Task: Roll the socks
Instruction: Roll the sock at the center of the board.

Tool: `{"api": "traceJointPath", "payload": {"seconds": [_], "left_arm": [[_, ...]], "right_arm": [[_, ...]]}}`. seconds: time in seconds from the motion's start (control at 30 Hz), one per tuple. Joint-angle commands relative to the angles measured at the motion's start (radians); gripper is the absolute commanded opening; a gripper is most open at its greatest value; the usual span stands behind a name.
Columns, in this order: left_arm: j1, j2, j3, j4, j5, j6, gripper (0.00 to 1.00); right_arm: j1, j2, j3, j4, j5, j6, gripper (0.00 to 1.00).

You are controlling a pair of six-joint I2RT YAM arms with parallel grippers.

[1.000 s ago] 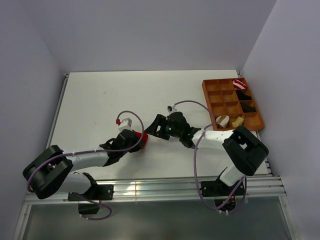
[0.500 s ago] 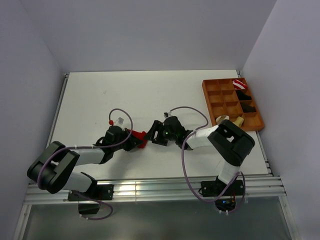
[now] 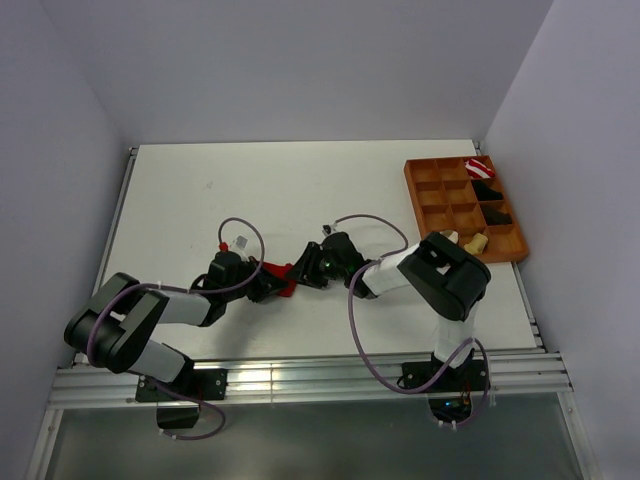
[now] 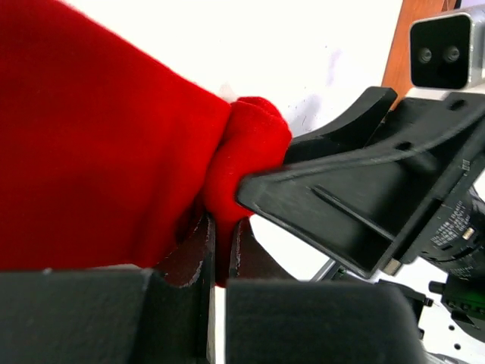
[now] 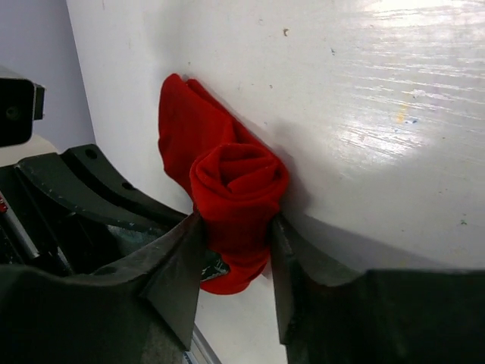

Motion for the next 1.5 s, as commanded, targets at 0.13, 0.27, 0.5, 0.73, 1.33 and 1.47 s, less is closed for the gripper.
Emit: {"api": "traceJointPath", "payload": {"seconds": [0.13, 0.27, 0.5, 0.73, 1.33, 1.47], "left_arm": [[0.003, 0.027, -0.004, -0.036, 0.042, 0.04, 0.0], [0.0, -0.003, 0.025, -0.136, -0.016, 0.107, 0.06], [-0.105, -0.23, 0.094, -0.422, -0.377, 0.254, 0.45], [-0.355, -0.315, 0.177, -0.587, -0.725, 0.333, 0.58], [-0.715, 0.075, 0.446, -0.663, -1.251, 0.478, 0.59], [-0.735, 0.174, 0.489, -0.692, -1.291, 0.48, 0.59]], "right_arm": [[0.008, 0.013, 0.035, -0.089, 0.008, -0.041, 0.12], [0.008, -0.033, 0.07, -0.222, 0.047, -0.086, 0.0], [0.015, -0.046, 0.206, -0.57, 0.107, -0.187, 0.0], [0.037, -0.04, 0.298, -0.756, 0.194, -0.195, 0.0], [0.038, 0.005, 0.374, -0.845, 0.173, -0.209, 0.0], [0.037, 0.013, 0.377, -0.839, 0.162, -0.21, 0.0]]}}
